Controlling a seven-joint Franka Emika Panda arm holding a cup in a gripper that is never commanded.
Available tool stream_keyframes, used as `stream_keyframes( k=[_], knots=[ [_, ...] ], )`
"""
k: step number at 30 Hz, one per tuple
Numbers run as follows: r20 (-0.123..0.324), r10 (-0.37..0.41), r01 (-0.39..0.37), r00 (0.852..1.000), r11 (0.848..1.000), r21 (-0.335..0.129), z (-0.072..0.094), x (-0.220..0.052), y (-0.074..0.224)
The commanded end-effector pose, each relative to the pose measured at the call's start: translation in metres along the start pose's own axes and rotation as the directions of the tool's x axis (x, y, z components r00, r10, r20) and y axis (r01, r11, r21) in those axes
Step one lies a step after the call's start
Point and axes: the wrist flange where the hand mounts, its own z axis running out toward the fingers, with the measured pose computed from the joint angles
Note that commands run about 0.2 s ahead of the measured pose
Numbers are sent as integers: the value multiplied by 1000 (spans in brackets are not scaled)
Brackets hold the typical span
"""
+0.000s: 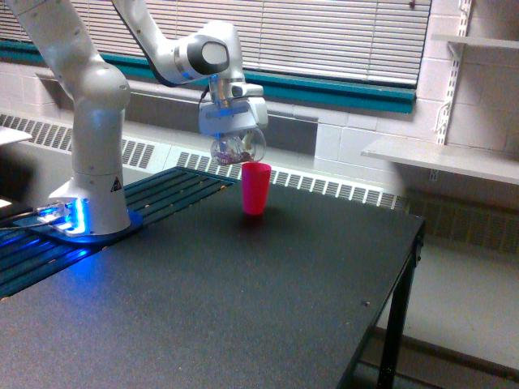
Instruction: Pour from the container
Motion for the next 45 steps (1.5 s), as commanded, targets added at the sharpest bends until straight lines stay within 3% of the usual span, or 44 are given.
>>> stream_keyframes(
  k=[1, 20, 45],
  knots=[
    [34, -50, 51, 998, 998, -21, 5, -15, 1],
    [88, -129, 133, 988, 990, -43, 1, -24, -1],
    [99, -187, 194, 977, 979, -70, 11, -28, -14]
  ],
)
